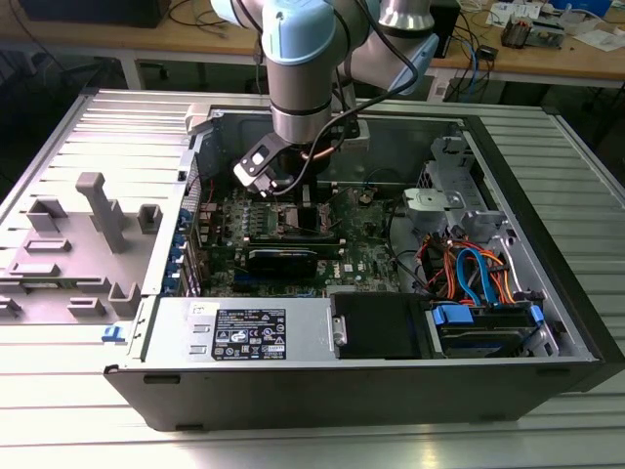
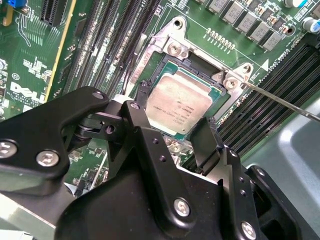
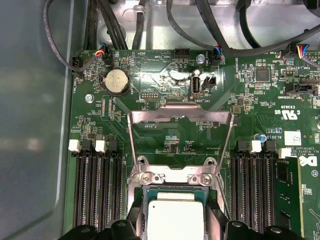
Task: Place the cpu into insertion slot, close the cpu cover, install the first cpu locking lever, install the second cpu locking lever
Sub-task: 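Place the cpu into insertion slot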
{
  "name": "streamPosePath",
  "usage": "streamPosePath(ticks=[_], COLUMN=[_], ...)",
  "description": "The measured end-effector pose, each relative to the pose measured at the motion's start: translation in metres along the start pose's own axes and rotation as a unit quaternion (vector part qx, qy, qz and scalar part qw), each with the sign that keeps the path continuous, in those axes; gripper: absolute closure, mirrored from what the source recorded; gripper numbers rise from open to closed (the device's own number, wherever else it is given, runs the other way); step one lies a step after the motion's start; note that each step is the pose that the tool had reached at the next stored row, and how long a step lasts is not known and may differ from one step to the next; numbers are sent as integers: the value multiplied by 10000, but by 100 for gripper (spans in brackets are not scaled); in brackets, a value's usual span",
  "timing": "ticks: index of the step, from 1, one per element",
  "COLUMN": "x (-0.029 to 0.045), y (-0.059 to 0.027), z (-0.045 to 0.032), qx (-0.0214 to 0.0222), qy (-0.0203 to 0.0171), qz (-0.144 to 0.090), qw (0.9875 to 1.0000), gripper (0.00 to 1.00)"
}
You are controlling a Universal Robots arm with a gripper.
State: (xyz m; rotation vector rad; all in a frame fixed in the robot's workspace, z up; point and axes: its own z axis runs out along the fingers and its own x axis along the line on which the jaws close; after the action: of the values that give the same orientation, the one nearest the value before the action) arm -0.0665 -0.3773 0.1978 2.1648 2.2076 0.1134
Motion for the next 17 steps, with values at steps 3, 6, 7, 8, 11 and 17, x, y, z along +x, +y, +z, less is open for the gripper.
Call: streamPosePath(ticks=[3,6,7,8,11,17], x=[0,0,0,0,1,1], y=[1,2,3,3,4,5], z=[-14,-29,-33,-38,-52,-57], qx=[1,2,3,4,8,13], qy=[-3,-2,-2,-2,-2,-2], qz=[0,0,0,0,0,0], qw=[10000,10000,10000,10000,10000,10000], gripper=[38,38,38,38,38,38])
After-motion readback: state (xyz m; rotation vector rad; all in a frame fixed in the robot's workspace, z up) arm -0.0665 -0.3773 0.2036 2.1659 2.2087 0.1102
